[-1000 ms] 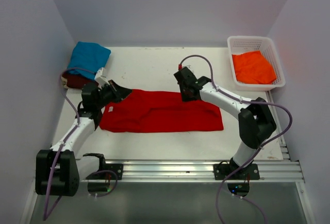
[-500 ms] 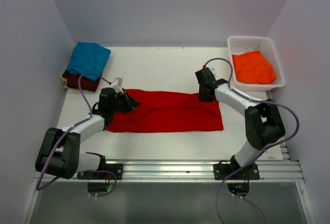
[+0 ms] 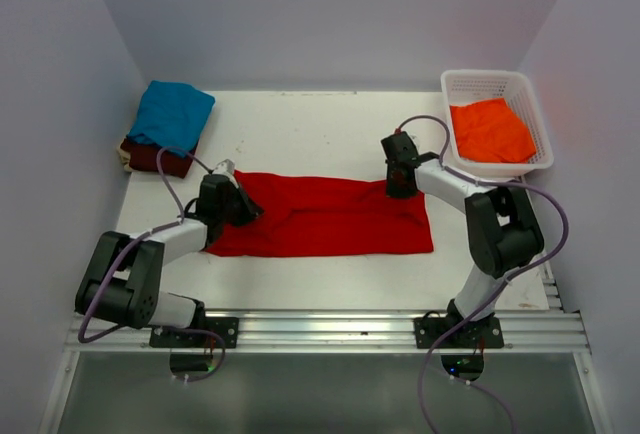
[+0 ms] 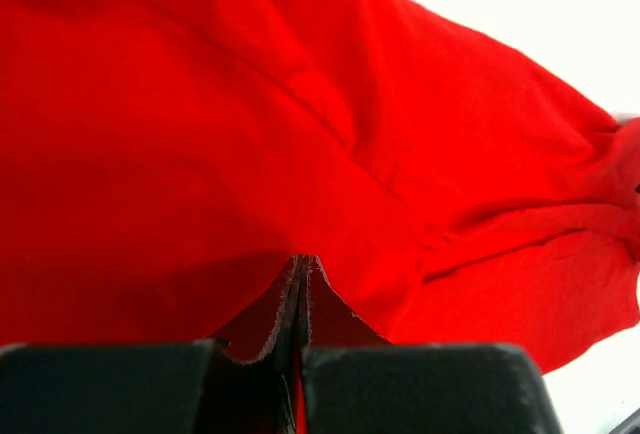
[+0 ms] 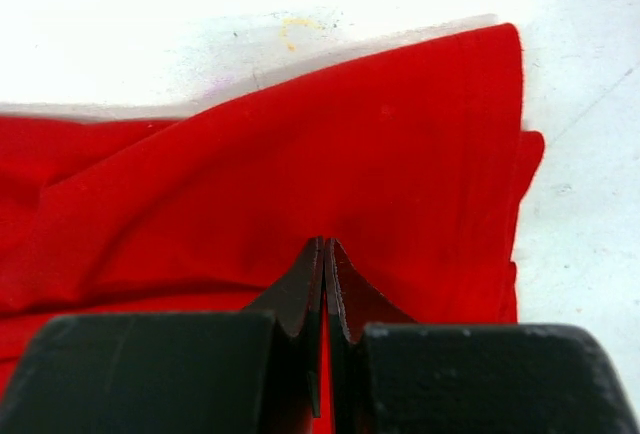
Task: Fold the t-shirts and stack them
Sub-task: Fold the other side of the tshirt into a rectangle, then rotate the tshirt 90 degrees
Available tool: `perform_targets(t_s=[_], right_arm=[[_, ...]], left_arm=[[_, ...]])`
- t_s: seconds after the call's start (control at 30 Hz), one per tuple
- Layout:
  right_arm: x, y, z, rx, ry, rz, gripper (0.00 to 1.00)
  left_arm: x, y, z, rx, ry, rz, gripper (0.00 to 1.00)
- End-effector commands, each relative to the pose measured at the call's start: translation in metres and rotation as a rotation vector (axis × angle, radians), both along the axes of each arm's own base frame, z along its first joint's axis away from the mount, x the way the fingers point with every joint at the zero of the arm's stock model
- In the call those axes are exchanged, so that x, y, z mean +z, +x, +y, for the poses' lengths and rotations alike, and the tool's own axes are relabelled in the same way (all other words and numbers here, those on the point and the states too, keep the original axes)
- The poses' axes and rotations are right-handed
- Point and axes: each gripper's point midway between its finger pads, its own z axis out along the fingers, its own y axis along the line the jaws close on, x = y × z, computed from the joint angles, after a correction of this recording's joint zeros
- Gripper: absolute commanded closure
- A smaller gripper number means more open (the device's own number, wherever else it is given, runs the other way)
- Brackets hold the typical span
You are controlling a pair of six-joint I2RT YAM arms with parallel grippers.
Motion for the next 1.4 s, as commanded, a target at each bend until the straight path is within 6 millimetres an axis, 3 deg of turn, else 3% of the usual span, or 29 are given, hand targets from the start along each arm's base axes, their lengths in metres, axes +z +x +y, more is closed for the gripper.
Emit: perform_targets(t_s=[0.0, 0.2, 0.33, 0.47, 0.6, 0.67, 0.87, 0.93, 1.0, 1.03, 1.07, 1.13, 1.2, 1.23, 1.37], right_arm=[[0.001, 0.011, 0.01, 0.019, 0.039, -0.029, 1.0], [-0.006, 0.003, 0.008, 0.027, 0.037, 0.002, 1.0], [-0.017, -0.019, 0.001, 0.037, 0.014, 0.071, 1.0], [-0.023, -0.044, -0.006, 0.046, 0.007, 0.129, 1.0], [-0.025, -0.073, -0.01, 0.057, 0.027, 0.18, 1.0], [-0.024, -0.083, -0.01, 0.058, 0.042, 0.198, 1.0], [-0.014, -0.11, 0.004, 0.09, 0.134, 0.227, 1.0], [-0.013, -0.12, 0.011, 0.113, 0.158, 0.236, 1.0], [-0.016, -0.13, 0.017, 0.127, 0.172, 0.251, 1.0], [-0.016, -0.133, 0.02, 0.124, 0.181, 0.249, 1.0], [-0.017, -0.138, 0.025, 0.131, 0.203, 0.261, 1.0], [-0.022, -0.148, 0.037, 0.157, 0.21, 0.27, 1.0], [-0.029, -0.16, 0.047, 0.183, 0.213, 0.292, 1.0], [-0.03, -0.162, 0.054, 0.178, 0.238, 0.29, 1.0], [-0.033, -0.178, 0.073, 0.2, 0.28, 0.292, 1.0]], left_arm=[[0.002, 0.008, 0.0, 0.032, 0.007, -0.004, 1.0], [-0.009, 0.005, 0.001, 0.045, 0.011, 0.026, 1.0], [-0.012, 0.014, -0.003, 0.047, -0.001, 0.034, 1.0], [-0.013, 0.033, -0.009, 0.05, -0.011, 0.032, 1.0], [-0.003, 0.066, -0.019, 0.048, -0.037, 0.003, 1.0], [-0.009, 0.077, -0.025, 0.036, -0.044, 0.019, 1.0], [-0.003, 0.128, -0.048, -0.026, -0.085, -0.009, 1.0], [-0.014, 0.135, -0.056, -0.066, -0.097, 0.008, 1.0], [-0.003, 0.155, -0.067, -0.107, -0.124, -0.028, 1.0], [-0.013, 0.158, -0.073, -0.134, -0.134, -0.012, 1.0], [-0.003, 0.17, -0.078, -0.15, -0.15, -0.04, 1.0], [-0.01, 0.175, -0.089, -0.2, -0.187, -0.037, 1.0], [0.001, 0.192, -0.098, -0.232, -0.213, -0.071, 1.0], [-0.009, 0.192, -0.104, -0.256, -0.229, -0.049, 1.0], [-0.008, 0.21, -0.116, -0.304, -0.266, -0.068, 1.0]])
